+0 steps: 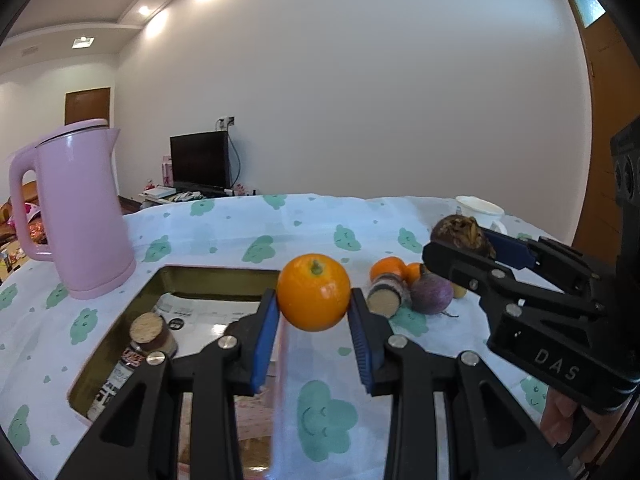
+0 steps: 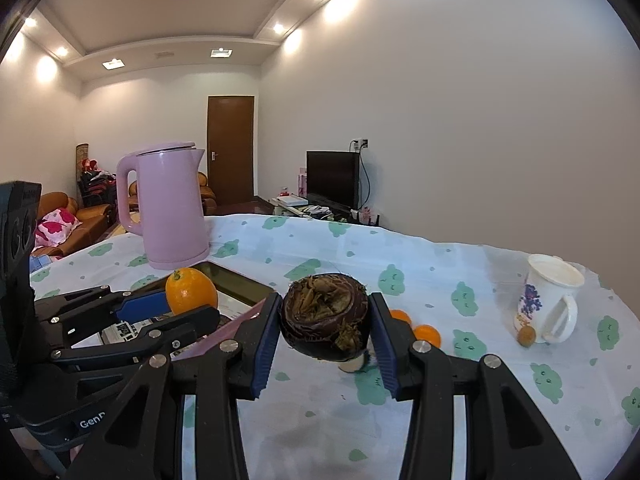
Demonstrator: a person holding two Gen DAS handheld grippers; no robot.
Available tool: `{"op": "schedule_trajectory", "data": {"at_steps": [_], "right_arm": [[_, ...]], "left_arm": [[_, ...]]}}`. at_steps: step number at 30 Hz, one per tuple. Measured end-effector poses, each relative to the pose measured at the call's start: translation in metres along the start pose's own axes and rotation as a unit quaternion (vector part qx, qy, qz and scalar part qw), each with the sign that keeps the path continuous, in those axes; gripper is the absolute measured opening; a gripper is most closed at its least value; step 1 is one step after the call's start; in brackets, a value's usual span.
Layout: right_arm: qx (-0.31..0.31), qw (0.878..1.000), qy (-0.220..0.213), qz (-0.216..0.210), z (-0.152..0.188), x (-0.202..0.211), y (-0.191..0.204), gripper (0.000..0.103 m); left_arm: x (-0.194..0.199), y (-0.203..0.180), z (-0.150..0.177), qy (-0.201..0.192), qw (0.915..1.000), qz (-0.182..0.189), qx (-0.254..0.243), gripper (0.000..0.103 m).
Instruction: Organize fruits
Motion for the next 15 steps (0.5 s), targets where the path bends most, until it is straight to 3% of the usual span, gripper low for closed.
{"op": "schedule_trajectory", "data": {"at_steps": [15], "right_arm": [[0.026, 0.999, 0.003, -0.034, -0.013, -0.013, 0.040, 0.045]], "left_arm": [[0.008, 0.040, -0.001, 0.011, 0.9994, -0.022, 0.024, 0.036]]}}
Point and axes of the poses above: each gripper's, at about its wrist camera, not at the fingertips, and x roughly against the way its jaws point, y to its left, z to its underside, the point moved 5 cm from there along -x, roughly the way its jaws point, and after that the axes turned 4 degrees about -x, right-handed, at the moved point
